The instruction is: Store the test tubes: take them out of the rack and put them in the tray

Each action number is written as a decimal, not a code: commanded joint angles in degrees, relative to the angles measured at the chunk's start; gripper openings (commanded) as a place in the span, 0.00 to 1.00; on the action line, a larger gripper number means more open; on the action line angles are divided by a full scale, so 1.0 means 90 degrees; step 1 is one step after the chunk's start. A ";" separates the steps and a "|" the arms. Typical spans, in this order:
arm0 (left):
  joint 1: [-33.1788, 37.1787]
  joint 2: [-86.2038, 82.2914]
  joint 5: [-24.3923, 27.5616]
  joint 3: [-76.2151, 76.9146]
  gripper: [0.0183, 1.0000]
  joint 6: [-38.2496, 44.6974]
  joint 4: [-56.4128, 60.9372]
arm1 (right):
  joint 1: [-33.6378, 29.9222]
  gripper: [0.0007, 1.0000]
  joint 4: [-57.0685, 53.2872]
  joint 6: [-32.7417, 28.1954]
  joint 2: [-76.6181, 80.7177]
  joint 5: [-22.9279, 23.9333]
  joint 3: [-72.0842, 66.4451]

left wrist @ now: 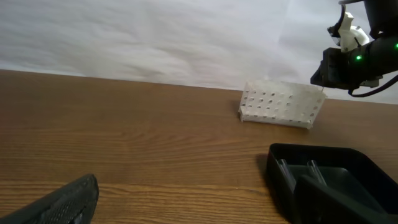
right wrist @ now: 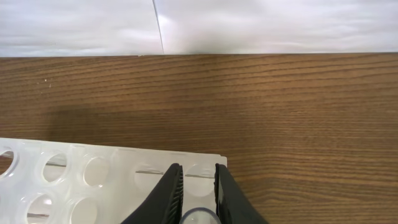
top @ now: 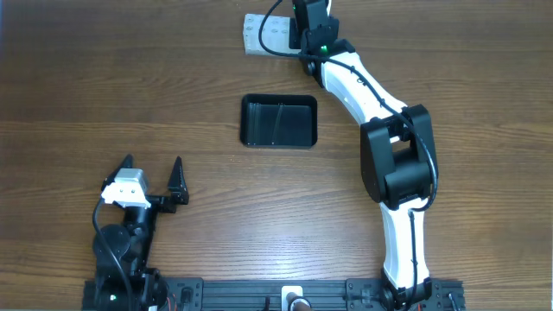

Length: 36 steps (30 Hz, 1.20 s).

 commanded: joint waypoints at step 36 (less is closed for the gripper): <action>0.0039 -0.0039 0.0063 -0.0036 1.00 0.0051 -0.0005 | 0.0685 0.10 -0.4789 0.1894 -0.2708 -0.0707 -0.0471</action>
